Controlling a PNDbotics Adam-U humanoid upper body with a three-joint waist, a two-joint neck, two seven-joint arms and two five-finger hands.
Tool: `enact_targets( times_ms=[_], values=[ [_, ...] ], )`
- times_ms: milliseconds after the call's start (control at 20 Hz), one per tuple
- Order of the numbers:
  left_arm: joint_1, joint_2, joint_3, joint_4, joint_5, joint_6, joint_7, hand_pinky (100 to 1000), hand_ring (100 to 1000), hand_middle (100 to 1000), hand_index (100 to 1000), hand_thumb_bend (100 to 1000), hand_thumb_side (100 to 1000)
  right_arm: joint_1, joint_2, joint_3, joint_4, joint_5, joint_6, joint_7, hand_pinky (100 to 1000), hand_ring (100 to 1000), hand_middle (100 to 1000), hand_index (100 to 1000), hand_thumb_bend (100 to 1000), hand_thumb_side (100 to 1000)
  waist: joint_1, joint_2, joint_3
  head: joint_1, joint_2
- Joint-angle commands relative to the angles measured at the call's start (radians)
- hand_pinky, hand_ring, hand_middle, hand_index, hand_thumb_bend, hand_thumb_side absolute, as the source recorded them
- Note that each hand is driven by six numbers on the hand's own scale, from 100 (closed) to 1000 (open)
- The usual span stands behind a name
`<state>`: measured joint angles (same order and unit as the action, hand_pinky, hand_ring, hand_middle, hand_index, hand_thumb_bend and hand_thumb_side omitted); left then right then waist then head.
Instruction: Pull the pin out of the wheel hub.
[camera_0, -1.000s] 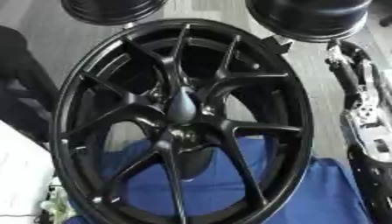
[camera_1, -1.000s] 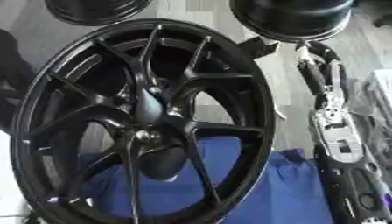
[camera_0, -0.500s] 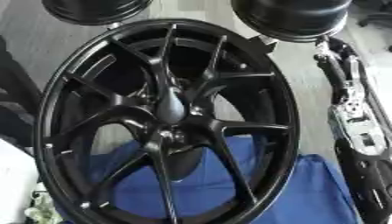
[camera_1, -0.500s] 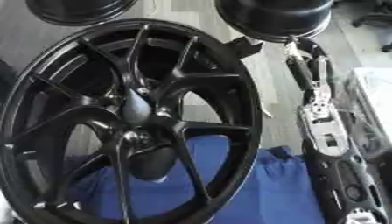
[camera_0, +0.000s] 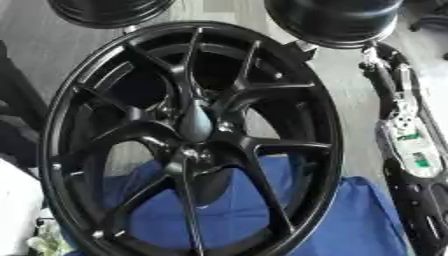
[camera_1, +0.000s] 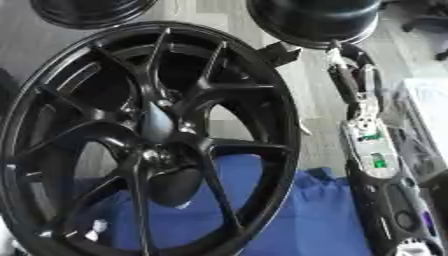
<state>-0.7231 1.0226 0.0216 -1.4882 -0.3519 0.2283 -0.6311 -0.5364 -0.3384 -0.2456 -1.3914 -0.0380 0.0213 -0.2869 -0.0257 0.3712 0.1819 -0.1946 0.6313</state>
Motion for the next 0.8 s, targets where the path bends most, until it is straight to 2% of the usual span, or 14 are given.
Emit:
enact_targets(
  times_ms=[50, 150, 300, 400, 450, 650, 800],
  values=[
    [-0.002, -0.001, 0.028, -0.039, 0.033, 0.038, 0.162, 782, 718, 663, 736, 100, 485, -0.016, -0.018, -0.004, -0.018, -0.002, -0.001, -0.003, 797, 719, 781, 827, 213, 570, 0.002, -0.023, 0.001, 0.004, -0.008],
    [0.009, -0.034, 0.030, -0.064, 0.083, 0.055, 0.277, 767, 701, 649, 725, 100, 522, -0.018, -0.015, -0.005, -0.019, -0.004, -0.003, -0.005, 796, 717, 779, 826, 213, 566, 0.000, -0.023, -0.002, 0.009, -0.009],
    [0.035, -0.122, 0.046, -0.116, 0.175, 0.063, 0.451, 745, 673, 627, 709, 100, 586, -0.021, -0.008, -0.006, -0.022, -0.010, -0.007, -0.013, 796, 716, 779, 825, 215, 563, -0.006, -0.023, -0.006, 0.022, -0.013],
    [0.053, -0.170, 0.054, -0.147, 0.233, 0.059, 0.555, 740, 667, 624, 706, 100, 595, -0.023, -0.005, -0.006, -0.024, -0.014, -0.009, -0.016, 796, 716, 779, 825, 215, 562, -0.009, -0.022, -0.008, 0.028, -0.017],
    [0.059, -0.180, 0.052, -0.155, 0.253, 0.059, 0.588, 722, 649, 613, 698, 100, 680, -0.023, -0.004, -0.006, -0.024, -0.015, -0.010, -0.017, 795, 714, 777, 824, 216, 559, -0.010, -0.022, -0.008, 0.030, -0.017],
    [0.106, -0.347, 0.091, -0.186, 0.421, 0.032, 0.816, 697, 625, 599, 688, 100, 750, -0.028, 0.002, -0.009, -0.026, -0.021, -0.013, -0.024, 795, 713, 776, 823, 215, 559, -0.022, -0.020, -0.006, 0.041, -0.027],
    [0.125, -0.410, 0.089, -0.174, 0.523, -0.001, 0.949, 691, 619, 595, 686, 100, 771, -0.029, 0.003, -0.009, -0.024, -0.023, -0.012, -0.026, 795, 712, 775, 823, 214, 560, -0.027, -0.020, -0.005, 0.046, -0.028]
  ],
)
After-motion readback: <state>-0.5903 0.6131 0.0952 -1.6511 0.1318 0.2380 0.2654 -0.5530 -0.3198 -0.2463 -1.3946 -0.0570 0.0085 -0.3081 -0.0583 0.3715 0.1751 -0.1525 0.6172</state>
